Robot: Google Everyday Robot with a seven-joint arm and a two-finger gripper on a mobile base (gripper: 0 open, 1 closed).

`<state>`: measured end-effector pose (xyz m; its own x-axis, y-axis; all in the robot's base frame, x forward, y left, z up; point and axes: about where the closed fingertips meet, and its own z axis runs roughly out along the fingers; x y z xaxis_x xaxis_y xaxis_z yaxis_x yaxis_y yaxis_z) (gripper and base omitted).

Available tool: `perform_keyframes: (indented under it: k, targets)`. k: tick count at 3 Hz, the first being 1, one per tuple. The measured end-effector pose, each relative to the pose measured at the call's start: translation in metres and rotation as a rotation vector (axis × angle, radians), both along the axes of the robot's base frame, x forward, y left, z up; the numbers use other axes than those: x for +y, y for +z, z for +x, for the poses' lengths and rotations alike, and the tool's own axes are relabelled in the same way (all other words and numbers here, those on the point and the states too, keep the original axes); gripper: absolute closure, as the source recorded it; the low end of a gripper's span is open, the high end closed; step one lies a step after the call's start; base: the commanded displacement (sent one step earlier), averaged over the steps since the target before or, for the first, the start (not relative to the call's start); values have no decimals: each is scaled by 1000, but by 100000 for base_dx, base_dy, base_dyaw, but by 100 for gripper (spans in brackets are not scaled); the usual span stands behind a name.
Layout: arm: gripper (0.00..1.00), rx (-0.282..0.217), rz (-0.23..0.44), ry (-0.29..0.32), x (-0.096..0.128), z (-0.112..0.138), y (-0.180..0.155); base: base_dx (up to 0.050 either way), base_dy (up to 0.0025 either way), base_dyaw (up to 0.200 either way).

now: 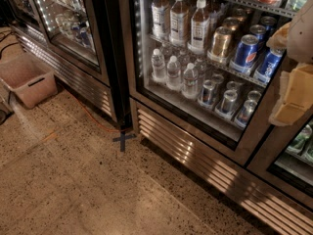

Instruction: Open left fridge door

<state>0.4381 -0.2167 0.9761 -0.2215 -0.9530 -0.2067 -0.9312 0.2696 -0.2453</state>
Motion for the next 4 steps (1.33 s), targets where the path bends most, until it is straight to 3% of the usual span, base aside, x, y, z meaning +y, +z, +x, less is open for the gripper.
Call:
perform_keyframes:
  k: [1,2,3,4]
  targets:
    - [0,0,0,0,0,0,0,0,0,0]
    - [0,-89,15,-35,-5,-7,15,0,0,0]
    - [0,-181,53,-109,-22,-15,38,0,0,0]
    - [0,-239,112,-153,-37,-21,54,0,0,0]
